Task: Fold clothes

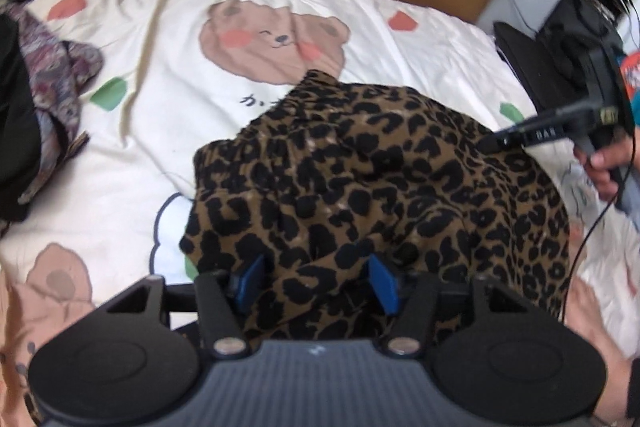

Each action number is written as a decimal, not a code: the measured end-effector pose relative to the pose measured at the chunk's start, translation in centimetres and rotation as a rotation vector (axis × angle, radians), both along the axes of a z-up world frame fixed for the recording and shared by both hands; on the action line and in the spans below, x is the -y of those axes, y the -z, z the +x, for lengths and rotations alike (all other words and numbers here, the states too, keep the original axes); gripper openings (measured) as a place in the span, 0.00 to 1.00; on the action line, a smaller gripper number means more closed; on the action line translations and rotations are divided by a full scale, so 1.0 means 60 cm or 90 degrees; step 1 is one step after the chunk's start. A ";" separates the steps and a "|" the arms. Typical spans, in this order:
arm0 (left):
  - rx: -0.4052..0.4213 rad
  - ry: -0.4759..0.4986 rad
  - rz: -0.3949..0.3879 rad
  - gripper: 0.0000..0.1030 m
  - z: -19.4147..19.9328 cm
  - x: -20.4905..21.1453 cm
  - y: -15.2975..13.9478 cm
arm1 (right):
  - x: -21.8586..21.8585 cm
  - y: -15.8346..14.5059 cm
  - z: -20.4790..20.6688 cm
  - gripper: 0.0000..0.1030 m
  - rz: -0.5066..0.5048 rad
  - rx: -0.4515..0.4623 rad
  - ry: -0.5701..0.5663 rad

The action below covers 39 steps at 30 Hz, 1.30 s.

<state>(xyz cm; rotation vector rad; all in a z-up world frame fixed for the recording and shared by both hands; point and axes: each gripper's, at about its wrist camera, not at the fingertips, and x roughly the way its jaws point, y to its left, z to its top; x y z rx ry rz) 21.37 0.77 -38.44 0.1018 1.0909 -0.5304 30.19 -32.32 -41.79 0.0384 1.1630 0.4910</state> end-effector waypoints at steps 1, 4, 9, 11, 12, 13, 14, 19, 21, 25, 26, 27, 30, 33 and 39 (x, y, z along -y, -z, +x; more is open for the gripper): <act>0.003 0.006 0.005 0.59 -0.001 0.002 0.001 | 0.003 -0.002 -0.001 0.02 0.002 0.001 0.002; 0.011 0.022 0.024 0.44 -0.004 0.003 0.002 | 0.014 -0.015 -0.005 0.00 0.005 0.001 0.012; 0.003 0.014 0.024 0.14 -0.006 -0.011 0.001 | 0.041 -0.046 -0.013 0.00 0.005 0.006 0.034; 0.005 0.004 0.016 0.08 -0.007 -0.020 -0.003 | 0.051 -0.058 -0.016 0.00 0.005 0.007 0.043; 0.008 -0.002 0.012 0.06 -0.008 -0.024 -0.007 | 0.056 -0.064 -0.018 0.00 0.005 0.008 0.048; 0.012 -0.008 0.008 0.05 -0.008 -0.028 -0.011 | 0.062 -0.068 -0.023 0.00 0.003 0.010 0.053; 0.017 -0.014 0.004 0.04 -0.009 -0.031 -0.015 | 0.067 -0.073 -0.028 0.00 0.002 0.011 0.059; 0.043 -0.053 -0.020 0.02 -0.010 -0.047 -0.046 | 0.094 -0.094 -0.052 0.00 -0.007 0.019 0.087; 0.051 -0.073 -0.031 0.02 -0.009 -0.057 -0.060 | 0.105 -0.108 -0.062 0.00 -0.014 0.021 0.094; 0.064 -0.115 -0.054 0.02 -0.005 -0.078 -0.084 | 0.128 -0.135 -0.080 0.00 -0.028 0.026 0.110; 0.069 -0.125 -0.055 0.02 -0.004 -0.083 -0.089 | 0.134 -0.142 -0.085 0.00 -0.031 0.027 0.113; 0.071 -0.134 -0.056 0.01 -0.003 -0.089 -0.094 | 0.140 -0.148 -0.090 0.00 -0.035 0.029 0.117; 0.072 -0.160 -0.063 0.01 0.003 -0.106 -0.104 | 0.158 -0.174 -0.101 0.00 -0.046 0.030 0.130; 0.067 -0.181 -0.064 0.01 0.008 -0.120 -0.108 | 0.177 -0.201 -0.111 0.00 -0.059 0.030 0.143; 0.048 -0.192 -0.048 0.02 0.014 -0.133 -0.097 | 0.202 -0.208 -0.126 0.01 -0.086 0.014 0.160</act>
